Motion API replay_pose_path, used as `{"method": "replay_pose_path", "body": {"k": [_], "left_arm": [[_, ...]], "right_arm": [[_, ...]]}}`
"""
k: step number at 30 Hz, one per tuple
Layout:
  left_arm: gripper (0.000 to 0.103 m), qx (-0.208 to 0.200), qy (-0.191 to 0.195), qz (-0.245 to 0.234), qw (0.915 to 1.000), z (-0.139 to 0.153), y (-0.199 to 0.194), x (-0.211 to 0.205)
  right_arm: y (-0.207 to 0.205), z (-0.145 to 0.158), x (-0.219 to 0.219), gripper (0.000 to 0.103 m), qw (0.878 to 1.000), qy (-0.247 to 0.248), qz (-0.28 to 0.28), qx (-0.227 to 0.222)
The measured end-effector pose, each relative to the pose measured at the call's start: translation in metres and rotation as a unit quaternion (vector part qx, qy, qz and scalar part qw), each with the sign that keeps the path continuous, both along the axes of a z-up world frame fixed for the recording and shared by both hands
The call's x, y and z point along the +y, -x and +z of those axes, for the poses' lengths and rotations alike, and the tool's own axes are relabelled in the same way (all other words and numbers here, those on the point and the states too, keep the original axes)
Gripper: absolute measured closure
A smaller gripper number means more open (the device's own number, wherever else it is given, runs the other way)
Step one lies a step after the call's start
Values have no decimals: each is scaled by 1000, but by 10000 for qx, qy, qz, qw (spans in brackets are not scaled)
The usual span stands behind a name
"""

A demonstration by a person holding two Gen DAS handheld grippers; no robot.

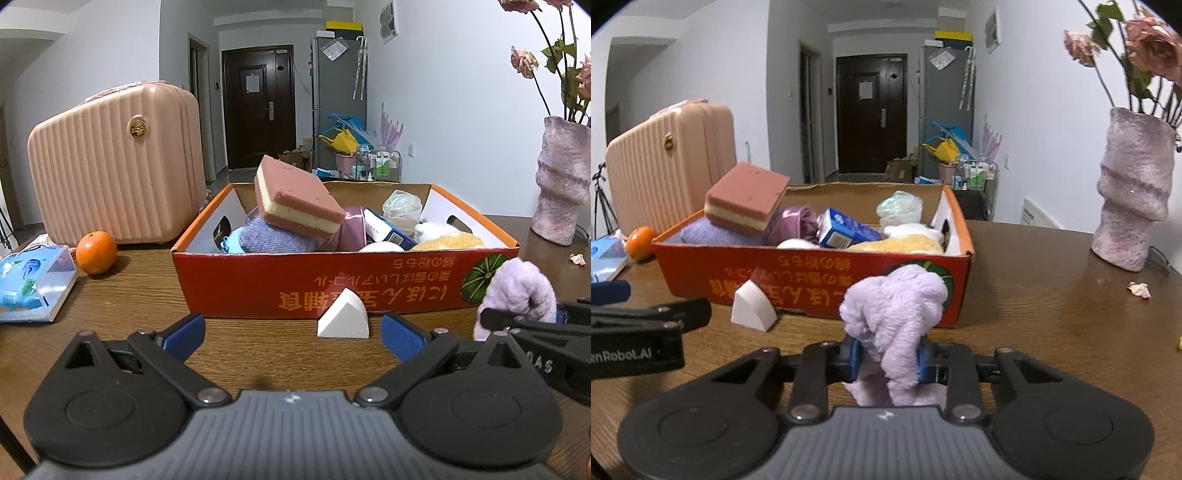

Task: Organize soft objects
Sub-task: 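Close the right gripper on the lavender fluffy hair band and lift it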

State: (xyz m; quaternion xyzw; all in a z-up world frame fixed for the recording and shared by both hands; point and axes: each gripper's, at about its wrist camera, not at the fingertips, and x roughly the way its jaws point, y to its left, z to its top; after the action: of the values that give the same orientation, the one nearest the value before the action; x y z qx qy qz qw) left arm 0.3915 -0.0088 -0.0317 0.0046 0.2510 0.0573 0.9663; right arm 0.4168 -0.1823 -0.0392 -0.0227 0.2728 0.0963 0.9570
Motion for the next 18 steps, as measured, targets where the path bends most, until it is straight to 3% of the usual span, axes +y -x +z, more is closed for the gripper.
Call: {"method": "replay_pose_path", "body": {"k": [18], "left_arm": [[0, 116, -85, -155, 9998, -6, -28, -23]], "right_arm": [[-12, 2, -55, 78, 9987, 18, -475, -175]]}}
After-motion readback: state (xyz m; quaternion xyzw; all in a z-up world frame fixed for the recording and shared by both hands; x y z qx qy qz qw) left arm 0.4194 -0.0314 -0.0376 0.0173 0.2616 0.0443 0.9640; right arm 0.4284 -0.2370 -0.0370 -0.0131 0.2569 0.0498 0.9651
